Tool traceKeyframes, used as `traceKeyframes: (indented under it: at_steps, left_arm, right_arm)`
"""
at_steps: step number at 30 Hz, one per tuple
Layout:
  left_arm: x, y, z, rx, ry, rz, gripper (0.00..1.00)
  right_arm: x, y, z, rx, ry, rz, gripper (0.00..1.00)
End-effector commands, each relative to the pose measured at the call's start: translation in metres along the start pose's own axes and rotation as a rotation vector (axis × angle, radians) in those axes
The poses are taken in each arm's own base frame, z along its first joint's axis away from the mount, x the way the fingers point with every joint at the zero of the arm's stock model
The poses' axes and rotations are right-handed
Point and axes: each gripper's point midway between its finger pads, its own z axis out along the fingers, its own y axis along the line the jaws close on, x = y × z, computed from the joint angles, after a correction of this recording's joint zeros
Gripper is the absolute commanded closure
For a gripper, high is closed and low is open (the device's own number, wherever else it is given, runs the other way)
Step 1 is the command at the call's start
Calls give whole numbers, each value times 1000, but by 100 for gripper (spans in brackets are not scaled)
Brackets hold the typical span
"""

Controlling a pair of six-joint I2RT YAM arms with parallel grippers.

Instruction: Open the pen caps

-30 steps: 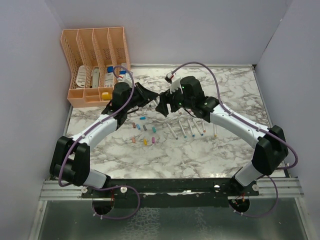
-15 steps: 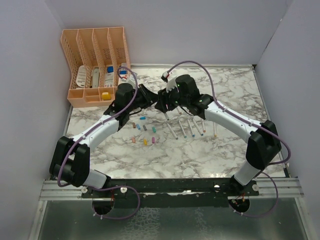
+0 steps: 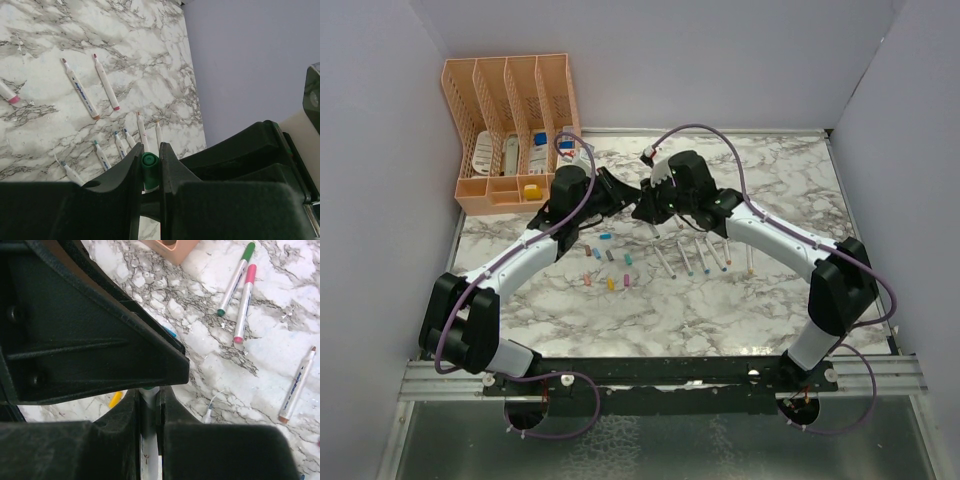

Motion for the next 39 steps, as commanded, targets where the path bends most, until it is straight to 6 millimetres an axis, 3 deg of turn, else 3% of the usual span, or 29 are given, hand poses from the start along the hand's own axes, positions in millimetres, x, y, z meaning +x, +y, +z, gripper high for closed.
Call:
traceKeyframes:
  at_steps: [1, 7, 15, 20, 25, 28, 34, 37, 39]
  left_arm:
    - [-14, -14, -3, 9, -48, 29, 100]
    - [-38, 16, 2, -127, -142, 27, 100]
    - [-85, 43, 22, -192, -220, 43, 100]
    - [-89, 51, 30, -202, -210, 46, 100]
    - [-83, 64, 27, -225, -193, 42, 100]
    - [-74, 63, 17, -227, -165, 50, 100]
    - [-29, 77, -21, -276, -44, 78, 100]
    - [-5, 89, -45, -327, 13, 99, 100]
    - [10, 99, -60, -366, 49, 119, 100]
  right_arm:
    - [-15, 8, -2, -22, -30, -17, 99]
    - [5, 6, -11, -10, 17, 8, 99]
    - [52, 4, -46, 34, 72, 56, 99]
    - [59, -6, -62, 110, 68, 55, 99]
    - [49, -19, -61, 177, 59, 35, 99]
    - [36, -56, -55, 325, 59, 34, 99]
    - [13, -173, -39, 498, 56, 121, 99]
    - [10, -223, -28, 563, 75, 129, 99]
    - [13, -245, -17, 585, 95, 121, 99]
